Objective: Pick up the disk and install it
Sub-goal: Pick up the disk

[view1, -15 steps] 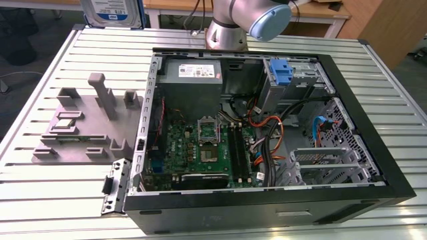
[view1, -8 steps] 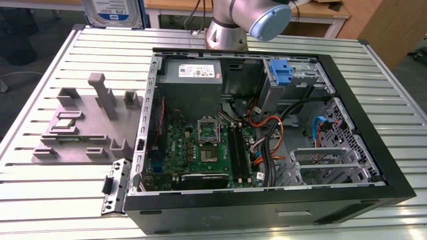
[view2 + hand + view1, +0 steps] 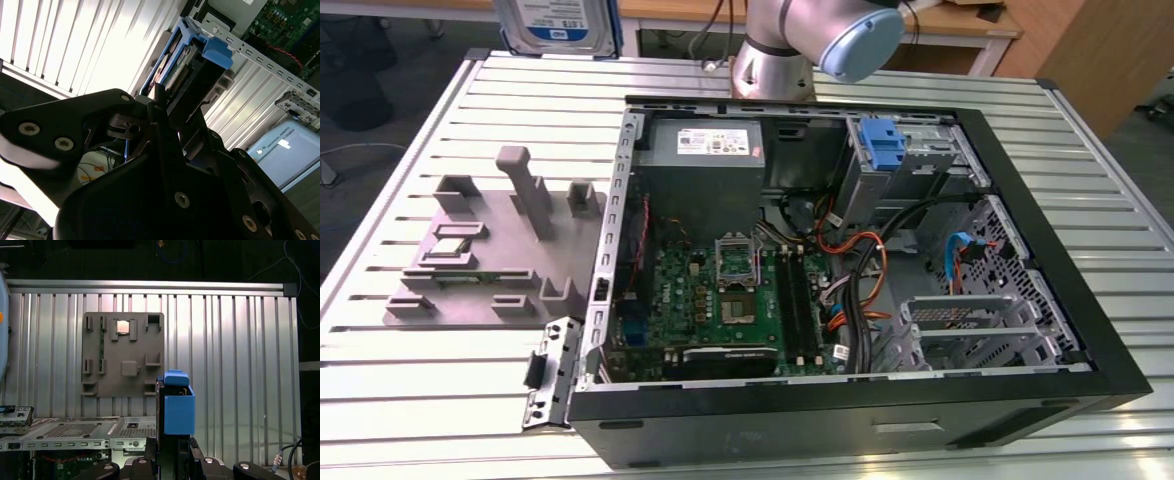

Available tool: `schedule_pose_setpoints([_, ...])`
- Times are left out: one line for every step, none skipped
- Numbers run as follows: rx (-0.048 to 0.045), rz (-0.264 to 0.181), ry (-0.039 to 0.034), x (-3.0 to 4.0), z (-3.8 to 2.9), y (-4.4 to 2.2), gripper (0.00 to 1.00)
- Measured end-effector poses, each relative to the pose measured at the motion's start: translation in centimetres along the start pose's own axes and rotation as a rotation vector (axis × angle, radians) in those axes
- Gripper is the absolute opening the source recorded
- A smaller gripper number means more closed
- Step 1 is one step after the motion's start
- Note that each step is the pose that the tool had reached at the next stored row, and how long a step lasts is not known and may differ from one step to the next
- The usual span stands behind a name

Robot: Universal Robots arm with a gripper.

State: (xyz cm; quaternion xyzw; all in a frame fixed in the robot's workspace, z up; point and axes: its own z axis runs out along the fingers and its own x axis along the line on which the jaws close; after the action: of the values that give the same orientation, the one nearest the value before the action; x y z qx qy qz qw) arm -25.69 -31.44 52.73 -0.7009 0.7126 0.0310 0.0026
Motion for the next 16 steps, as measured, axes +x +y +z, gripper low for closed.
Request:
schedule_pose_setpoints([0.0000, 0.000, 0.0000, -0.01, 0.00, -0.15, 0.35])
schedule_pose_setpoints([0.0000, 0.000, 0.0000, -0.03, -0.01, -0.30, 0.35])
schedule_pose_setpoints([0.0000, 0.000, 0.0000, -0.05, -0.02, -0.47, 0.35])
schedule_pose_setpoints([0.0000, 0.000, 0.0000, -0.06, -0.02, -0.61, 0.35])
schedule_pose_setpoints([0.0000, 0.000, 0.0000, -0.07, -0.03, -0.77, 0.35])
schedule_pose_setpoints([0.0000, 0.000, 0.0000, -0.09, -0.03, -0.94, 0.35])
schedule_pose_setpoints([-0.0001, 0.000, 0.0001, -0.10, -0.04, -1.11, 0.35])
schedule_pose_setpoints([0.0000, 0.000, 0.0000, -0.11, -0.04, -1.27, 0.35])
schedule_pose_setpoints([0.0000, 0.000, 0.0000, -0.12, -0.05, -1.43, 0.35])
schedule_pose_setpoints([0.0000, 0.000, 0.0001, -0.14, -0.06, -1.61, 0.35])
schedule_pose_setpoints([-0.0001, 0.000, 0.0001, -0.15, -0.07, -1.79, 0.35])
schedule_pose_setpoints([0.0000, 0.000, 0.0000, -0.17, -0.07, -1.96, 0.35])
schedule_pose_setpoints([0.0000, 0.000, 0.0000, -0.18, -0.08, -2.14, 0.35])
schedule_pose_setpoints([0.0001, 0.000, 0.0000, -0.19, -0.08, -2.30, 0.35])
schedule_pose_setpoints([0.0000, 0.000, 0.0000, -0.20, -0.09, -2.46, 0.35])
schedule_pose_setpoints([0.0001, 0.000, -0.0001, -0.20, -0.10, -2.63, 0.35])
